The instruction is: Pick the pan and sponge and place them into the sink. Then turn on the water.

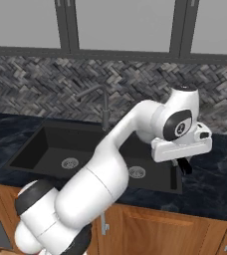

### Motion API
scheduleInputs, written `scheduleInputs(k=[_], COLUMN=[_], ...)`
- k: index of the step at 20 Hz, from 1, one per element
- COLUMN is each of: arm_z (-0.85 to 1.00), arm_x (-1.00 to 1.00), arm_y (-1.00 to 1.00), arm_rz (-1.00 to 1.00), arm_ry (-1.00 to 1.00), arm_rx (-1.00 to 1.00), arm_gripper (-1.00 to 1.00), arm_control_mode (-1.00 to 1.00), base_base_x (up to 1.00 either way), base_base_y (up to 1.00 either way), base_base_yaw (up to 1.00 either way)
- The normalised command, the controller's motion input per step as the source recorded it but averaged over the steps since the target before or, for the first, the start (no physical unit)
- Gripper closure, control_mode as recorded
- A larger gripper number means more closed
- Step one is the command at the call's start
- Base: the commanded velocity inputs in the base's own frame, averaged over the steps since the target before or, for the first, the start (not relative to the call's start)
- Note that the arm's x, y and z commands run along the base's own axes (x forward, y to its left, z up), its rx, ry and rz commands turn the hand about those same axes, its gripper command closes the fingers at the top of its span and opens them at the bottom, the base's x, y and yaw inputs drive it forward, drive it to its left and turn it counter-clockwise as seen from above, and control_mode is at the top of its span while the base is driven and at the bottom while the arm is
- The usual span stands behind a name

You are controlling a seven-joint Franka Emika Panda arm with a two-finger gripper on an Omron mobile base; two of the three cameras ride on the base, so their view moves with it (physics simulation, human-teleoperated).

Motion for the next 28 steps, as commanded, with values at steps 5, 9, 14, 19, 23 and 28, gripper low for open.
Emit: scheduleInputs(k=[5, 9, 14, 19, 23, 28], arm_z=[0.26, 0.17, 0.09, -0.02, 0.00, 0.01], arm_x=[-0.04, 0.00, -0.02, -0.17, -0.14, -0.08], arm_y=[0.58, 0.62, 0.62, 0.62, 0.46, 0.41], arm_rz=[-0.02, 0.00, 0.00, 0.01, -0.07, -0.07], arm_ry=[-0.01, 0.00, 0.00, -0.03, -0.04, 0.01], arm_rx=[-0.03, -0.03, -0.06, -0.05, 0.00, 0.01], arm_gripper=[1.00, 1.00, 1.00, 1.00, 1.00, 1.00], arm_control_mode=[-1.00, -1.00, -1.00, -1.00, -1.00, -1.00], base_base_x=[0.00, 0.00, 0.00, 0.00, 0.00, 0.00], base_base_y=[0.00, 0.00, 0.00, 0.00, 0.00, 0.00], base_base_yaw=[0.00, 0.00, 0.00, 0.00, 0.00, 0.00])
